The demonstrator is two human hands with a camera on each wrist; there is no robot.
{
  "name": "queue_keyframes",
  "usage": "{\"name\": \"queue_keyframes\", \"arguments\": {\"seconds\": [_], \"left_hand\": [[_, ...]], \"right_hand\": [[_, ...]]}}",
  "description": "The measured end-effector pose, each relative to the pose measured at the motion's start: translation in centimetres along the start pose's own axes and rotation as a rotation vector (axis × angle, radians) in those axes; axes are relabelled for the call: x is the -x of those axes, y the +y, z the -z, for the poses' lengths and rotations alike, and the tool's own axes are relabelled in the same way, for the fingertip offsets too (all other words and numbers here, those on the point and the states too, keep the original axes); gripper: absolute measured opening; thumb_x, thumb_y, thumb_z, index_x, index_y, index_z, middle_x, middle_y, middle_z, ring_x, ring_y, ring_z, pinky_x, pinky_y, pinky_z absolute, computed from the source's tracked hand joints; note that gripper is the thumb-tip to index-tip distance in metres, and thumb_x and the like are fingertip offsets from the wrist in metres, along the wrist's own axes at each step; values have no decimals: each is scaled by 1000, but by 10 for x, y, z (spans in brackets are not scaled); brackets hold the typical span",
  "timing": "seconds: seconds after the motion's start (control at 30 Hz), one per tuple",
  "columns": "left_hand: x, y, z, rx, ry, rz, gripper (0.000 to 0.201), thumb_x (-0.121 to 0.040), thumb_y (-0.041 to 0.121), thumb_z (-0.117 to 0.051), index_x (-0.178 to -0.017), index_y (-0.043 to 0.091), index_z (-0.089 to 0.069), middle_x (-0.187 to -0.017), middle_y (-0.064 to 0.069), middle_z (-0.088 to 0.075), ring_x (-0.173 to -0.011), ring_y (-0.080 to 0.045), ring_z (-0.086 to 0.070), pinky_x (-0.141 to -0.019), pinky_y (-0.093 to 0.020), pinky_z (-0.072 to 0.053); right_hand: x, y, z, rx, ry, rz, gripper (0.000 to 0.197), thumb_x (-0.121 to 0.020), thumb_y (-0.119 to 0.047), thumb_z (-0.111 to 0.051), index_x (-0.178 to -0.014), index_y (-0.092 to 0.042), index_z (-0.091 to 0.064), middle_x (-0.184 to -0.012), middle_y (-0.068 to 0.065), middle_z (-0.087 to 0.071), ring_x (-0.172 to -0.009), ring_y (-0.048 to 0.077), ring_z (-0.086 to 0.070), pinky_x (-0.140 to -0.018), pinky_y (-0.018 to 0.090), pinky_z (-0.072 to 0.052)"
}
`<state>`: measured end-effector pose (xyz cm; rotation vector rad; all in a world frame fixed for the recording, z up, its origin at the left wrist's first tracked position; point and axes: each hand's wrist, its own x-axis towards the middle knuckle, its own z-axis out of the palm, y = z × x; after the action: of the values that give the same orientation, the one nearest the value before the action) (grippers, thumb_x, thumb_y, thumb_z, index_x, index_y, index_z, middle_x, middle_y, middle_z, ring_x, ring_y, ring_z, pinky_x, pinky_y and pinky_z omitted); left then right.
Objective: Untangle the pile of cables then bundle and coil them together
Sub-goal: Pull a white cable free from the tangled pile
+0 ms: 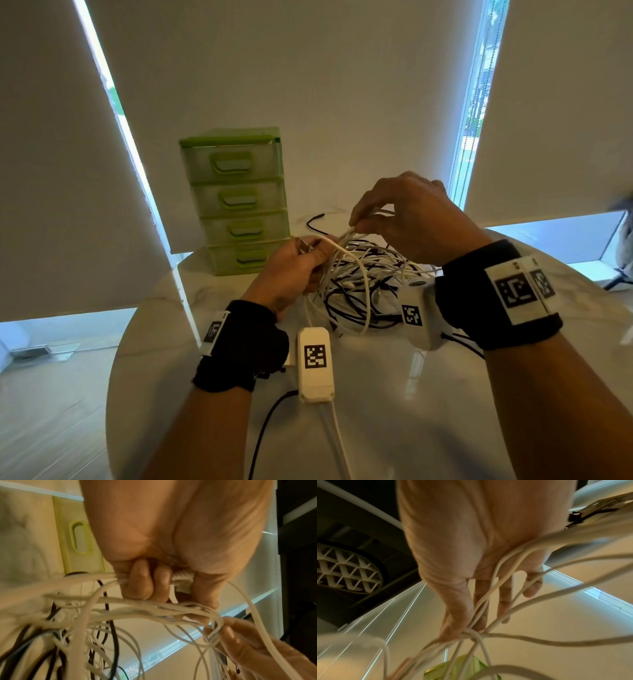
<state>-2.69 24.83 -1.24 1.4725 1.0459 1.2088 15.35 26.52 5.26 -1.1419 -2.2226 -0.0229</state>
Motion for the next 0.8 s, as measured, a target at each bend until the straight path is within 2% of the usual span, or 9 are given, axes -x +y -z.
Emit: {"name": "queue_keyframes", "arguments": {"seconds": [0.07, 0.2, 0.3, 0.43, 0.5, 0.57, 0.67, 0.73, 0.8], "left_hand": [[0, 1, 0, -36, -13, -15, 45, -99, 24, -46, -61, 28, -70, -53, 2, -32, -42, -7, -23, -41, -19, -22], [1, 4, -1, -120, 6, -8, 43, -97, 18, -50, -63, 31, -72, -48, 7, -42, -43, -6, -30, -42, -18, -24], [0, 5, -1, -251, 44, -72, 23, -92, 14, -59, -75, 26, -67, -46, 14, -54, -42, 1, -43, -44, -12, -34], [-2, 0, 5, -350, 31, -178, 14, -88, 13, -66, -80, 25, -70, -67, 13, -68, -63, 4, -60, -61, -12, -46], [-1, -2, 7, -360, -28, -132, 6, -87, 16, -68, -86, 18, -73, -61, 14, -65, -54, 6, -55, -54, -9, -40], [-1, -4, 9, -346, -55, -106, 9, -88, 15, -67, -91, 8, -72, -52, 18, -58, -46, 7, -49, -47, -6, -34], [-2, -5, 8, -327, -26, -135, 11, -87, 15, -68, -91, 6, -73, -66, 10, -66, -58, 4, -56, -62, -10, -42], [-2, -5, 8, -269, 60, -117, 12, -89, 14, -66, -93, 6, -74, -65, 9, -67, -55, 6, -57, -57, -7, -41], [-2, -5, 8, -227, 115, -117, 13, -91, 13, -63, -96, 8, -75, -60, 15, -66, -51, 8, -55, -50, -4, -37]], "right_hand": [[1, -1, 1, -119, -22, -27, 18, -87, -28, -67, -76, -41, -65, -84, -24, -65, -102, 10, -57, -99, 46, -39], [3, 2, 6, -326, -78, -110, 16, -89, -17, -66, -79, -29, -67, -79, -13, -69, -85, 5, -65, -86, 27, -48], [4, 5, 4, -368, -99, -163, 14, -91, -16, -63, -81, -25, -67, -78, -12, -69, -79, 2, -65, -77, 19, -46], [2, 7, 1, -374, -15, -224, 14, -95, -18, -58, -83, -23, -66, -80, -11, -64, -77, 1, -58, -69, 14, -42], [1, 9, 2, -411, 96, -271, 14, -97, -17, -54, -89, -18, -65, -82, -10, -62, -75, -1, -55, -60, 6, -40], [-1, 13, 3, -449, 259, -313, 15, -98, -16, -51, -91, -14, -65, -80, -7, -63, -72, 2, -56, -58, 8, -40], [-1, 16, 3, -591, 405, -410, 15, -98, -15, -49, -94, -11, -63, -69, 0, -61, -66, 12, -63, -56, 13, -45], [-1, 14, 2, -599, 377, -422, 13, -98, -13, -48, -96, -12, -61, -70, 2, -59, -61, 13, -61, -59, 20, -46], [0, 9, 4, -327, 300, -352, 19, -95, -11, -52, -111, -18, -60, -92, 3, -61, -79, 13, -59, -73, 26, -46]]}}
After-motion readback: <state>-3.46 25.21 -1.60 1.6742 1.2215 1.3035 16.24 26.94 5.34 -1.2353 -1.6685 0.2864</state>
